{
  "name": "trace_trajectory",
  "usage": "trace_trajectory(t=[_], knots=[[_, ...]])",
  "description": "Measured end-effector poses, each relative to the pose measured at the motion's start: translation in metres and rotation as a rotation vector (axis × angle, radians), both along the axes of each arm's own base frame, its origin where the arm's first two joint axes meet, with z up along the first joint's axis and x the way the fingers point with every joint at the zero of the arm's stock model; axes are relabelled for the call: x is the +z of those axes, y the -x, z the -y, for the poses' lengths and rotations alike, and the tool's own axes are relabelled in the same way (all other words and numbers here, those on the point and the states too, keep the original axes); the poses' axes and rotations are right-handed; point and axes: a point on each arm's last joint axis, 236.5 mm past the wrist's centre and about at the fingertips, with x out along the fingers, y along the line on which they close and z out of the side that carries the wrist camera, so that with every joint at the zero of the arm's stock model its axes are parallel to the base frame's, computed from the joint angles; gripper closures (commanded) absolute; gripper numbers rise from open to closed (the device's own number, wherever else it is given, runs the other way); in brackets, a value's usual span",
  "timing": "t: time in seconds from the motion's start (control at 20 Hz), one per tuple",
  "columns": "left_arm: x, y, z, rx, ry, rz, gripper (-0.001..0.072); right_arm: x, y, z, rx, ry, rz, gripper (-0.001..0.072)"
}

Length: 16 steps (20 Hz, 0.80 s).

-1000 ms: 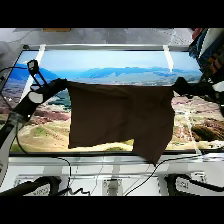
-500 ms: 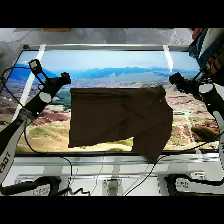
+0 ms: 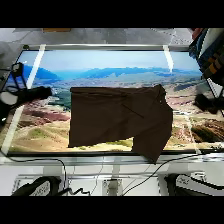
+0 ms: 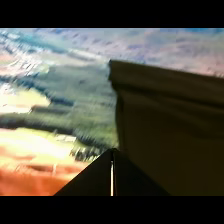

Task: Fold the clothes and pants, and hang the long-sleeved shirts on hangers.

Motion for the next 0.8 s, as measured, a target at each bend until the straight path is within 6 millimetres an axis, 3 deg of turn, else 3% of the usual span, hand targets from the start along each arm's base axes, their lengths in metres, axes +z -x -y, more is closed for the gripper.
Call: trace_trajectory(t=[0.1,0.15,0.2,0.25,0.45,0.65,0.8], knots=[[0.005,0.026,-0.005,-0.007,-0.018,-0.020,0.0698,-0.021,0.047,-0.008,0.060,-0.075,-0.134,0.0680],[0.005,0.039,-0.005,-0.014,-0.026,-0.030,0.0697,-0.032,0.068,-0.017,0.083,-0.121,-0.193,0.0545],[0.005,0.049,-0.005,-0.017,-0.030,-0.035,0.0697,-0.043,0.085,-0.027,0.100,-0.165,-0.239,0.0358],[0.002,0.060,-0.004,-0.019,-0.031,-0.046,0.0697,-0.054,0.099,-0.036,0.111,-0.203,-0.274,0.0257],[-0.017,0.083,0.000,-0.019,-0.018,-0.093,0.0697,-0.089,0.126,-0.078,0.125,-0.348,-0.296,0.0250],[-0.029,0.092,0.002,0.004,0.016,-0.129,0.0686,-0.113,0.131,-0.104,0.094,-0.420,-0.258,0.0252],[-0.033,0.095,0.003,0.009,0.028,-0.145,0.0686,-0.119,0.129,-0.115,0.064,-0.465,-0.235,0.0269]])
